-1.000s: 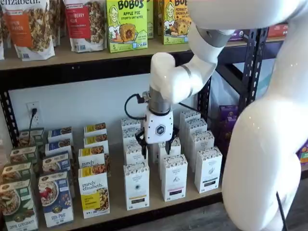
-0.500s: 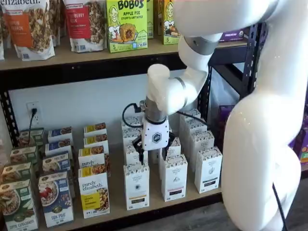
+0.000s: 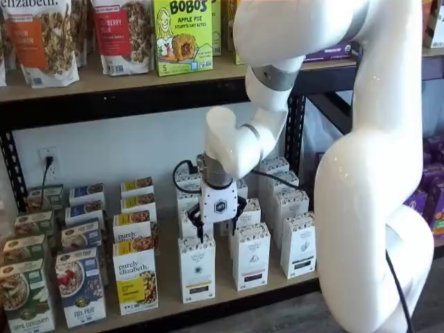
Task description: Pick up the white box with a yellow strip in the middle, on the bottom shelf, the fourth box from the left
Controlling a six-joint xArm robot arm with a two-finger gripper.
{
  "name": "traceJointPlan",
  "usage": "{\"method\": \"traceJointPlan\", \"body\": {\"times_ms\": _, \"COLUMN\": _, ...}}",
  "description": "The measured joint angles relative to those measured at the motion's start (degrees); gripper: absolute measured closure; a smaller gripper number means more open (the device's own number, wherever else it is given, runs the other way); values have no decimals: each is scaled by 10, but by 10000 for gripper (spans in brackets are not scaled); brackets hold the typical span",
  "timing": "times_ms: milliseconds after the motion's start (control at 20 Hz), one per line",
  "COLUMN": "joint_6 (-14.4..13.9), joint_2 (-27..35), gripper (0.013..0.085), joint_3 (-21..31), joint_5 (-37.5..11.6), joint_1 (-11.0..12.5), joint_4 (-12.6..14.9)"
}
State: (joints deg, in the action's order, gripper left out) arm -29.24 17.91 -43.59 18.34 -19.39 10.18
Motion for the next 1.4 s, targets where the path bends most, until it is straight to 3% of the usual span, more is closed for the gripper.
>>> {"method": "traceJointPlan", "body": {"times_ms": 250, "joint_6": 10, "joint_2": 39, "gripper": 130, "joint_3": -26, "joint_5": -21, "joint_1": 6, "joint_4": -4}}
{"method": "traceJointPlan", "body": {"times_ms": 750, "joint_6": 2, "joint_2": 119, "gripper": 130, "joint_3": -94, "joint_5": -30, "joint_1": 4, "joint_4": 1}}
{"method": "traceJointPlan", "body": {"times_ms": 1000, "joint_6": 15, "joint_2": 154, "gripper": 130, "joint_3": -125, "joint_5": -39, "joint_1": 4, "joint_4": -12}}
{"method": "traceJointPlan", "body": {"times_ms": 1400, "joint_6": 0, "joint_2": 188, "gripper": 130, "joint_3": -162, "joint_5": -43, "joint_1": 6, "joint_4": 6}}
